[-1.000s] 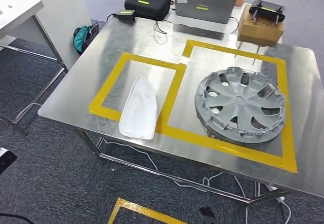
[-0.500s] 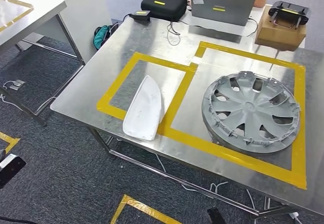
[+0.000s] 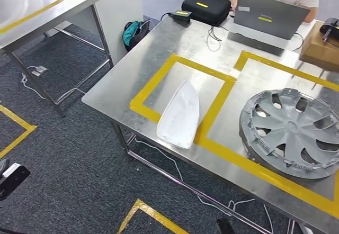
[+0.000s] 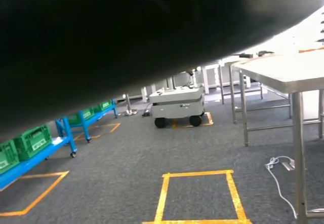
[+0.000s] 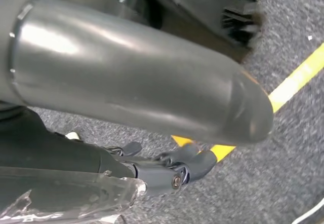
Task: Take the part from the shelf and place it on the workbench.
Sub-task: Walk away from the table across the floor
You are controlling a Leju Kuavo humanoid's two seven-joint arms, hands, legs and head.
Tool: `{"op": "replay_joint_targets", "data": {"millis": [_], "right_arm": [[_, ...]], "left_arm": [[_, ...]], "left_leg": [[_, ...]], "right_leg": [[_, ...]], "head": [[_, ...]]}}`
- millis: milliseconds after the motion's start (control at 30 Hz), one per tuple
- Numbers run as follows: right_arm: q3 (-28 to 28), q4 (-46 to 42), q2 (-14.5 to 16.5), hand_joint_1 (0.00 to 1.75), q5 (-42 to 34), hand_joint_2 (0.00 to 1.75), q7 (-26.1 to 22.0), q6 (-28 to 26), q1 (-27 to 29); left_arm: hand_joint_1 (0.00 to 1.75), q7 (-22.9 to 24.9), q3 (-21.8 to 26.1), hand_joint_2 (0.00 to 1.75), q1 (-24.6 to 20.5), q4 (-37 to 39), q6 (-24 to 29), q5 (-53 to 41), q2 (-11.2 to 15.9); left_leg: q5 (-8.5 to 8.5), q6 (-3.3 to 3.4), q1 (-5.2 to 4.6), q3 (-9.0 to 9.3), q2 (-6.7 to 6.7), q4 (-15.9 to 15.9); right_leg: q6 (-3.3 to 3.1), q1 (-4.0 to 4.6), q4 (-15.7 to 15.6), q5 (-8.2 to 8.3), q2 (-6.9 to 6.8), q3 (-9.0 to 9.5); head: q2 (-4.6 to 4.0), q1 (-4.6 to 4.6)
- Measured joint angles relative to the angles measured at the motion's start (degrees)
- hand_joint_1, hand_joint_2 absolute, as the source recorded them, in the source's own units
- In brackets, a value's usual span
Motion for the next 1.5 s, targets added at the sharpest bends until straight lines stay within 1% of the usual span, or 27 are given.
{"op": "replay_joint_targets", "data": {"millis": [33,67,100,200,267,333,400,433,500,567,600,633,700,767,833,900,967,1033,1067,1100,1133,1200,1267,1333,1400,1433,1500], "right_arm": [[0.0,0.0,0.0,0.00,0.0,0.00,0.1,0.0,0.1],[-0.1,0.0,-0.1,0.00,-0.1,0.00,0.1,0.0,0.2],[-0.1,0.0,-0.1,0.00,-0.1,0.00,0.2,0.0,0.3],[-0.2,0.0,-0.4,0.00,-0.2,0.00,0.4,0.0,0.3],[-0.2,0.0,-0.5,0.00,-0.2,0.00,0.5,0.0,0.2],[-0.5,0.0,-0.5,0.00,-0.3,0.00,0.8,-0.1,0.3],[-1.0,0.1,-0.6,0.00,-0.3,0.00,1.0,-0.3,0.5],[-1.2,0.1,-0.7,0.00,-0.3,0.00,1.0,-0.3,0.6],[-1.5,0.1,-0.7,0.00,-0.2,0.00,0.7,-0.3,0.7],[-1.8,0.1,-0.7,0.00,0.0,0.00,0.4,-0.3,0.8],[-1.9,0.1,-0.7,0.00,0.1,0.00,0.3,-0.3,0.8],[-2.0,0.1,-0.7,0.00,0.2,0.00,0.1,-0.3,0.7],[-2.3,0.1,-0.7,0.00,0.6,0.00,-0.1,-0.3,0.5],[-2.6,0.1,-0.7,0.00,1.0,0.00,-0.3,-0.4,0.4],[-2.8,0.1,-0.6,0.00,1.3,0.00,-0.5,-0.7,0.3],[-2.9,0.1,-0.6,0.00,1.5,0.00,-0.7,-1.0,0.2],[-3.0,0.1,-0.5,0.00,1.6,0.00,-0.7,-1.1,0.1],[-3.1,0.1,-0.5,0.00,1.7,0.00,-0.7,-1.0,0.2],[-3.1,0.1,-0.5,0.00,1.7,0.00,-0.7,-1.0,0.3],[-3.2,0.1,-0.5,0.00,1.8,0.00,-0.7,-1.0,0.3],[-3.3,0.1,-0.5,0.00,1.8,0.00,-0.7,-1.0,0.3],[-3.4,0.1,-0.5,0.00,1.8,0.00,-0.8,-1.0,0.2],[-3.5,0.1,-0.5,0.00,1.9,0.00,-0.9,-1.0,0.0],[-3.5,0.1,-0.4,0.00,1.9,0.00,-0.9,-1.0,0.0],[-3.8,0.1,-0.4,0.00,1.9,0.00,-0.9,-1.0,-0.1],[-3.9,0.1,-0.4,0.00,1.9,0.00,-0.9,-1.0,-0.1],[-4.2,0.1,-0.4,0.00,2.0,0.00,-0.9,-1.0,0.0]], "left_arm": [[0.00,0.0,0.0,0.00,0.1,0.0,0.0,0.0,-0.2],[0.00,0.0,0.1,0.00,0.3,0.0,0.0,0.1,-0.5],[0.00,-0.1,0.2,0.00,0.5,0.0,0.0,0.3,-0.8],[0.00,-0.7,1.1,0.00,1.2,0.1,0.0,0.6,-2.0],[0.00,-1.5,1.9,0.00,1.7,0.3,0.1,0.6,-3.1],[0.00,-2.8,3.0,0.00,2.5,0.9,0.1,0.6,-4.8],[0.00,-5.2,4.7,0.00,3.1,2.0,-0.2,0.5,-7.1],[0.00,-6.8,5.9,0.00,3.1,3.1,-0.4,0.3,-8.4],[0.00,-10.1,8.9,0.00,2.2,6.7,-0.6,-0.8,-11.2],[0.00,-12.9,12.6,0.00,1.4,11.6,-0.2,-2.9,-13.7],[0.00,-13.9,14.4,0.00,1.0,14.1,0.0,-4.0,-14.7],[0.00,-14.8,16.2,0.00,0.5,16.7,0.2,-5.1,-15.5],[0.00,-15.7,19.5,0.00,-0.9,21.6,0.8,-7.2,-16.7],[0.00,-16.4,22.7,0.00,-2.6,26.8,1.8,-9.1,-17.5],[0.00,-17.2,26.1,0.00,-3.8,31.8,3.3,-10.4,-17.8],[0.00,-17.9,29.5,0.00,-4.4,35.6,4.5,-11.0,-17.9],[0.00,-18.0,32.0,0.00,-5.2,38.2,5.1,-11.3,-17.8],[0.00,-18.1,33.7,0.00,-6.0,40.3,5.3,-11.3,-17.7],[0.00,-18.1,34.4,0.00,-6.2,41.2,5.3,-11.3,-17.7],[0.00,-18.1,34.9,0.00,-6.3,42.0,5.3,-11.3,-17.7],[0.00,-18.2,35.4,0.00,-6.4,42.8,5.3,-11.4,-17.7],[0.00,-18.2,36.4,0.00,-6.8,44.2,5.3,-11.6,-17.5],[0.00,-18.0,37.4,0.00,-7.3,45.8,5.3,-12.3,-17.2],[0.00,-17.6,38.3,0.00,-7.6,47.6,5.4,-13.0,-16.9],[0.00,-17.3,39.3,0.00,-7.9,49.7,5.6,-13.8,-16.7],[0.00,-17.1,39.7,0.00,-8.1,50.8,5.6,-14.2,-16.6],[0.00,-16.4,40.4,0.00,-8.9,53.0,5.6,-15.2,-16.5]], "left_leg": [[0.00,0.04,-0.03,0.00,-0.51,0.0],[0.00,0.04,-0.04,0.01,-1.04,0.0],[-0.01,0.04,-0.03,0.05,-1.59,0.0],[-0.13,-0.31,0.02,0.11,-3.13,0.2],[0.00,-0.97,0.05,-0.16,-4.00,0.3],[0.31,-1.68,0.19,-0.40,-4.69,0.1],[-0.61,-2.19,0.15,-1.02,-3.59,1.3],[-1.98,-2.39,0.10,-2.10,-2.60,3.5],[-5.57,-2.73,0.03,-5.61,-0.89,10.8],[-7.05,-2.81,0.05,-8.12,-0.47,16.0],[-6.31,-2.73,0.03,-7.96,-0.39,15.7],[-4.72,-2.57,-0.01,-6.66,-0.23,13.3],[-1.57,-2.07,-0.31,-2.38,1.62,5.4],[-0.41,-1.53,-0.69,0.19,3.11,0.5],[-0.30,-1.03,-0.86,0.28,2.53,-0.1],[-0.07,-0.41,-0.68,0.28,1.80,-0.3],[0.15,0.16,-0.45,0.27,1.01,-0.4],[0.23,0.40,-0.44,0.17,0.01,-0.4],[0.25,0.42,-0.44,0.15,-0.52,-0.4],[0.26,0.41,-0.42,0.18,-1.05,-0.4],[0.28,0.38,-0.36,0.23,-1.59,-0.4],[0.32,0.06,-0.27,0.27,-2.63,-0.3],[0.40,-0.53,-0.31,0.08,-3.47,-0.1],[0.68,-1.22,-0.26,-0.12,-4.10,-0.2],[0.30,-1.83,-0.15,-0.43,-3.48,0.3],[-0.86,-2.10,-0.16,-1.22,-2.61,2.0],[-4.72,-2.52,-0.18,-4.43,-0.84,9.0]], "right_leg": [[0.00,0.00,3.1,-0.92,0.21,-1.61],[-0.04,0.00,4.3,-0.75,0.29,-2.37],[-0.10,-0.02,3.2,0.51,0.35,-2.09],[-0.25,-0.32,-7.9,6.19,1.90,2.81],[-0.49,-0.42,-11.9,7.17,3.15,4.86],[-1.06,-0.42,-12.2,7.20,2.92,5.14],[-1.81,-0.53,-12.5,7.51,2.18,5.25],[-2.16,-0.59,-12.7,7.64,1.70,5.31],[-2.56,-0.46,-12.7,7.65,0.73,5.27],[-2.67,-0.35,-12.7,7.62,-0.15,5.20],[-2.69,-0.30,-12.7,7.60,-0.56,5.21],[-2.67,-0.25,-12.7,7.59,-0.99,5.24],[-2.43,-0.01,-12.6,7.42,-1.83,5.34],[-1.88,0.29,-12.5,7.19,-2.63,5.44],[-1.35,0.36,-12.7,7.10,-3.43,5.62],[-0.78,0.24,-11.7,6.16,-2.81,5.26],[-0.33,0.13,-6.4,3.04,-0.90,2.91],[-0.18,0.10,1.4,-0.40,0.16,-0.72],[-0.13,0.10,3.7,-0.90,0.28,-1.87],[-0.12,0.08,3.9,-0.28,0.32,-2.04],[-0.12,0.01,1.6,1.40,0.40,-1.06],[-0.04,-0.30,-6.6,5.25,1.48,2.87],[-0.27,-0.49,-11.8,6.79,2.64,5.37],[-0.98,-0.36,-12.4,6.85,2.54,5.76],[-1.85,-0.38,-12.5,7.20,1.91,5.95],[-2.22,-0.44,-12.6,7.38,1.53,5.94],[-2.65,-0.40,-12.7,7.45,0.65,5.85]], "head": [[0.00,0.01],[0.00,0.01],[0.00,0.00],[0.00,0.01],[0.00,-0.03],[0.00,-0.06],[0.00,-0.22],[0.00,-0.30],[0.00,-0.47],[0.00,-0.47],[0.00,-0.48],[0.00,-0.47],[0.00,-0.49],[0.00,-0.43],[0.00,-0.33],[-0.01,-0.22],[-0.01,-0.02],[0.00,0.09],[0.00,0.11],[0.00,0.11],[0.00,0.11],[0.00,0.13],[0.00,0.10],[0.00,0.07],[0.00,-0.01],[0.00,-0.14],[-0.01,-0.39]]}}
